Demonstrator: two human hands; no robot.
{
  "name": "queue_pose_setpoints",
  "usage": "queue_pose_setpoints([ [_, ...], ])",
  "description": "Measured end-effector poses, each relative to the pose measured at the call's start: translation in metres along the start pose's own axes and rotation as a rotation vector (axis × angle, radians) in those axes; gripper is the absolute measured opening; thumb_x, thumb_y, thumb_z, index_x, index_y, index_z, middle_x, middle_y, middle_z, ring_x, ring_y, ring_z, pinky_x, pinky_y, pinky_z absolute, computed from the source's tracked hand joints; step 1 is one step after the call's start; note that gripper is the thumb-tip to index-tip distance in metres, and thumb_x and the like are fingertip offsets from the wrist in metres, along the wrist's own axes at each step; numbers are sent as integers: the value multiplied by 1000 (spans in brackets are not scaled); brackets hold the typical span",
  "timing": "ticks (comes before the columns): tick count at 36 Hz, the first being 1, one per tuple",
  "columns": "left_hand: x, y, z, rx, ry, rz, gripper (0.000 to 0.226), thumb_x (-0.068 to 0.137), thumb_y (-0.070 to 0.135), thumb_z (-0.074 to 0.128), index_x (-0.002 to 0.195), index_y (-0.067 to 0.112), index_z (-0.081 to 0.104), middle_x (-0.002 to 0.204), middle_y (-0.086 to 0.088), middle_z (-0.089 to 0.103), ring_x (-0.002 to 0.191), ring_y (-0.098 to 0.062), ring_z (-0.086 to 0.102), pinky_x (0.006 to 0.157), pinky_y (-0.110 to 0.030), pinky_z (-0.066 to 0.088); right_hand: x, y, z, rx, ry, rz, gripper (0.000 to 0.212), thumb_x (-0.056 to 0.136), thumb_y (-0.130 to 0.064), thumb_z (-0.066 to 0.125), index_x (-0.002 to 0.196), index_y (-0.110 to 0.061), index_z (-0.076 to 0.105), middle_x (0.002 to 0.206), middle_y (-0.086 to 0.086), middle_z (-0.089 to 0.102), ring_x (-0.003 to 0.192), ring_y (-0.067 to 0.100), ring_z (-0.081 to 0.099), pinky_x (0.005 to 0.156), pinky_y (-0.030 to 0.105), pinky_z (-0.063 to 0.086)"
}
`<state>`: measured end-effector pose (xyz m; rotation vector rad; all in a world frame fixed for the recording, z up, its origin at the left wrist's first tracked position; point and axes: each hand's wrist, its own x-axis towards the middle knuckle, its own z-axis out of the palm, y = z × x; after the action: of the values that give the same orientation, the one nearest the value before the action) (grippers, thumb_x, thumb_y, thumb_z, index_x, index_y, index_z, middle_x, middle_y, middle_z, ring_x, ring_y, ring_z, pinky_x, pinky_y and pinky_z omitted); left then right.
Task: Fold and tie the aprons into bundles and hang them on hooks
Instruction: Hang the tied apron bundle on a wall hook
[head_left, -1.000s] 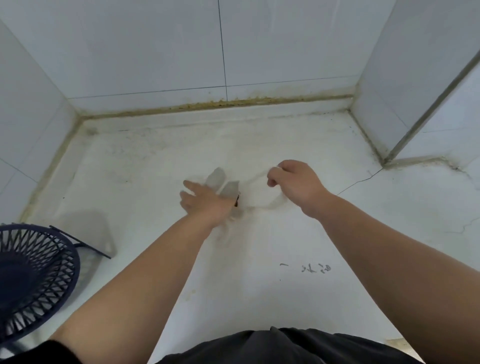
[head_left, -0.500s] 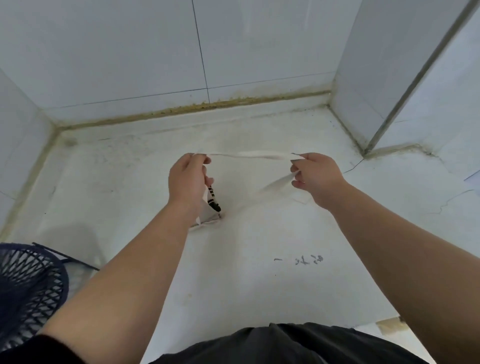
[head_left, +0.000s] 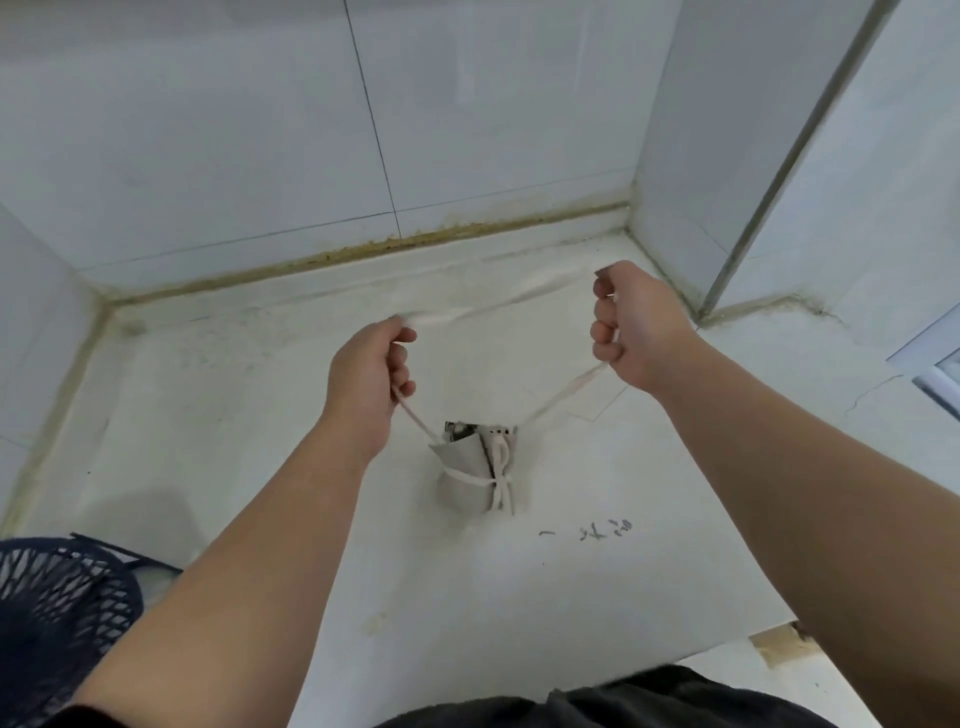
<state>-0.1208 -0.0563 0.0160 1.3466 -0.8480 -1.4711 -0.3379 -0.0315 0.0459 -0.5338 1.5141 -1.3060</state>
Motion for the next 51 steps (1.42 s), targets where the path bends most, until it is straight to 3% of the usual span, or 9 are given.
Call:
queue_pose_setpoints([
  [6,-9,14,38,71,-145,31,30,96,21,40,71,15,55,51,5,26,43,-11,20,47,-24,23,-8,-18,-9,-114,-85,-29,24,90,-19,48,68,-17,38,54,-2,24,50,14,22,45,23,11],
  [13,-25,21,82,44,-215,64,31,97,27,40,72,14,54,51,7,25,40,-7,18,40,-20,17,-13,-36,-57,-66,-31,-56,25,88,-20,47,65,-18,38,56,-1,24,49,14,23,43,22,12],
  [20,-59,19,153,-4,-256,84,28,93,28,45,69,17,50,54,7,25,41,-8,18,44,-22,18,-25,-58,-131,-106,-49,-97,22,85,-18,43,64,-17,37,55,-2,23,50,14,20,50,26,9],
  [28,-114,-5,257,-49,-267,127,24,92,20,37,73,16,50,55,7,27,44,-9,19,45,-23,20,-42,-89,-246,-112,-124,-121,28,88,-25,35,63,-15,41,51,-1,31,46,16,27,44,22,16],
  [34,-156,-22,345,58,-230,339,26,96,16,39,70,19,43,55,9,36,43,-8,27,49,-24,25,-45,-118,-332,-145,-28,-231,29,92,-26,35,65,-17,40,53,-2,32,48,15,27,40,21,17],
  [38,-177,-10,384,9,-240,364,25,98,21,43,74,18,48,62,6,43,47,-9,33,51,-25,31,-50,-152,-375,-113,31,-301,24,91,-21,37,68,-17,42,55,-1,33,49,14,27,40,18,18],
  [42,-193,15,413,135,-305,473,25,96,37,54,81,17,59,61,9,42,47,-7,33,47,-20,31,-55,-191,-394,-61,47,-349,21,91,-15,36,71,-15,43,55,0,35,49,15,25,45,22,20],
  [47,-220,54,456,249,-376,620,19,93,34,60,88,17,66,56,15,45,51,-9,32,45,-16,31,-71,-240,-408,-9,20,-435,16,91,-14,36,78,-14,45,56,0,36,49,14,26,44,22,22],
  [51,-238,81,473,339,-417,714,14,91,33,62,96,22,70,46,23,47,39,-2,37,40,-9,30,-83,-269,-426,8,71,-476,19,89,-16,39,72,-15,47,55,-1,33,48,13,23,44,20,17],
])
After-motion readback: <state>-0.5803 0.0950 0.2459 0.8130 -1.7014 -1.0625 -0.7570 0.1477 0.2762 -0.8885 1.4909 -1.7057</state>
